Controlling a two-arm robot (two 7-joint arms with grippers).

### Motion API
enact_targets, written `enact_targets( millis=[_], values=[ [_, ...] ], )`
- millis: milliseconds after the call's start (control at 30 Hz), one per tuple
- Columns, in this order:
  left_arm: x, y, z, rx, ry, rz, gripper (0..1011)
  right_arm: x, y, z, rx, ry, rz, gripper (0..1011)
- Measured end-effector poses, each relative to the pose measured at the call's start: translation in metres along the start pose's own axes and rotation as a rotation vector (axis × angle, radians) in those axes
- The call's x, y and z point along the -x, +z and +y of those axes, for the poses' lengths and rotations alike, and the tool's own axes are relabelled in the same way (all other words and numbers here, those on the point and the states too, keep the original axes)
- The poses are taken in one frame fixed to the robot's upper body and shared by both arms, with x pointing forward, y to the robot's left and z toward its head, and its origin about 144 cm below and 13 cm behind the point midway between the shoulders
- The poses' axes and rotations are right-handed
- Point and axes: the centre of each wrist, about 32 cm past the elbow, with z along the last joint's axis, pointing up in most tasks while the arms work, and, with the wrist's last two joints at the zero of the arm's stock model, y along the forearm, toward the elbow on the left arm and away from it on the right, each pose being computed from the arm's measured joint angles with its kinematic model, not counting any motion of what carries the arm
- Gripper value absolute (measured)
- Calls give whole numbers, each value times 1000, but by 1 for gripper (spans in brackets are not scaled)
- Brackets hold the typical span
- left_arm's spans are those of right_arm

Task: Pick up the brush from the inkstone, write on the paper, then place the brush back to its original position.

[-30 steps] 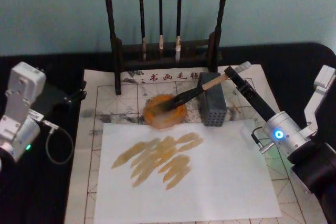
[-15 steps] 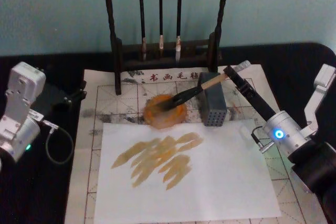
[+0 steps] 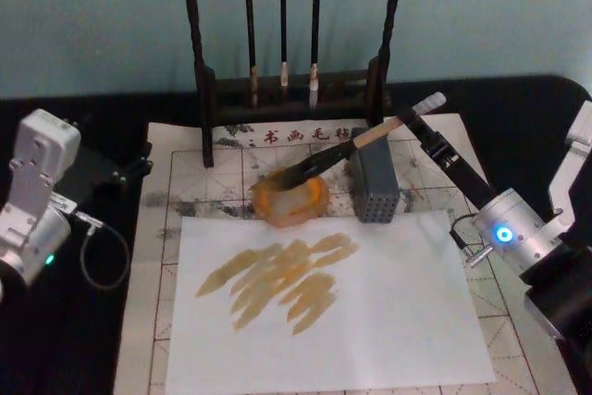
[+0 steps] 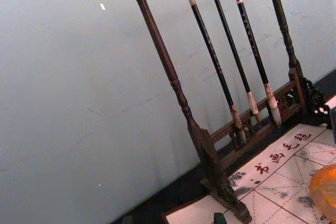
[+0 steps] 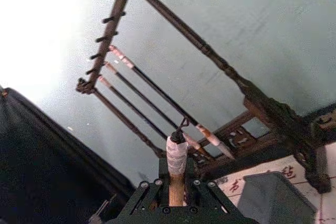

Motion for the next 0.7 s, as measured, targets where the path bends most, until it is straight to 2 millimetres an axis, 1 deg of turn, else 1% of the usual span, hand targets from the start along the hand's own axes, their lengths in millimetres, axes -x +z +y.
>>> enact_targets(
  millis=[700],
  values=[
    [0,0,0,0,0,0,1001,10,20,-17,144,173,-70,175]
  ],
)
